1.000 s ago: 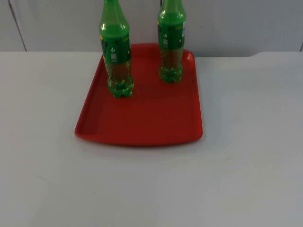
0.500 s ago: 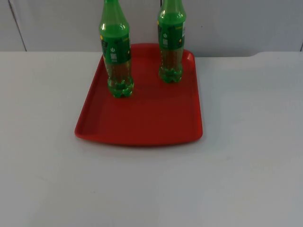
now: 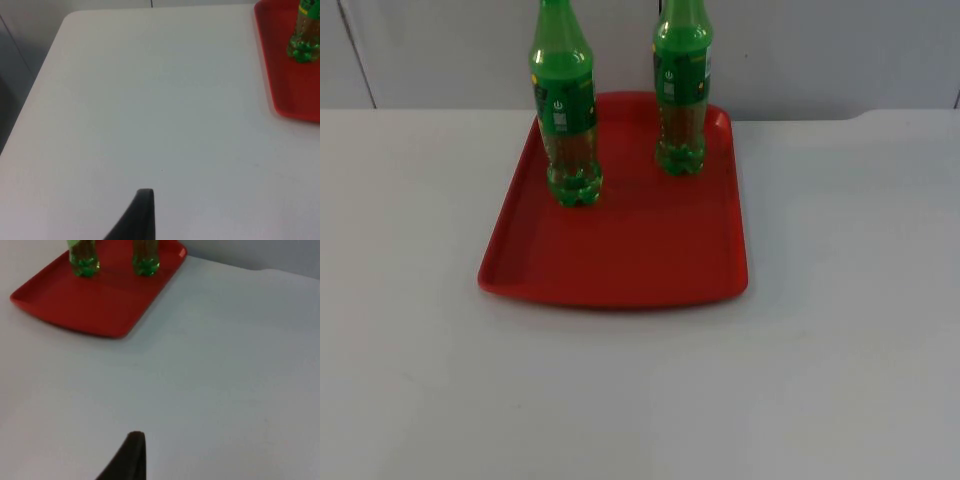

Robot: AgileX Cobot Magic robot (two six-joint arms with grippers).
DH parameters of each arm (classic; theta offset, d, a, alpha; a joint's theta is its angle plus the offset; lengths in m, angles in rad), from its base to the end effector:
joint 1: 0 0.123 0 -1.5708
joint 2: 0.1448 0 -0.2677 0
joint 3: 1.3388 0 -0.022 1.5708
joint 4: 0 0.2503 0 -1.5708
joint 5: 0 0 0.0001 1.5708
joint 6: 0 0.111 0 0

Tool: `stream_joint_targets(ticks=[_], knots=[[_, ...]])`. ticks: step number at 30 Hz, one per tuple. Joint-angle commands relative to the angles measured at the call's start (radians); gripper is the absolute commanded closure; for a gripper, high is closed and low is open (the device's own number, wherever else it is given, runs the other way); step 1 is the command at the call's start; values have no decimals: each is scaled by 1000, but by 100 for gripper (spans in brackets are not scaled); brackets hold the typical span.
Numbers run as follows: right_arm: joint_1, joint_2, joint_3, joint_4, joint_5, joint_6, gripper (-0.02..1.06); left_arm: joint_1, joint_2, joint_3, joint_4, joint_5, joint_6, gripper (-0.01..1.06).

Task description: Place the bottle upright on the tray.

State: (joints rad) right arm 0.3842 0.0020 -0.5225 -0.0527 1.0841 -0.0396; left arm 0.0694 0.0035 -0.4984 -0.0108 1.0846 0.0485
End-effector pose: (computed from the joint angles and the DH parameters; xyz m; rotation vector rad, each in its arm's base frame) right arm 0.0266 0.0052 0.2723 -0.4273 2.0044 0.1519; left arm 0.0295 0.0010 0.2650 -0.0210 2.0737 0.0593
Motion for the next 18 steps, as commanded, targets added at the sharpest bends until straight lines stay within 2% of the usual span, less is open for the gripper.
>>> stream_joint_targets(ticks=[1,6,18], knots=[[-33,-2,6,1,-9,1,-1,1,-3,4,2,-11,-1,0],[-132,-2,6,1,-9,1,-1,1,-3,4,2,-11,-1,0],[-259,-2,6,1,-9,1,-1,1,-3,4,2,-11,-1,0]])
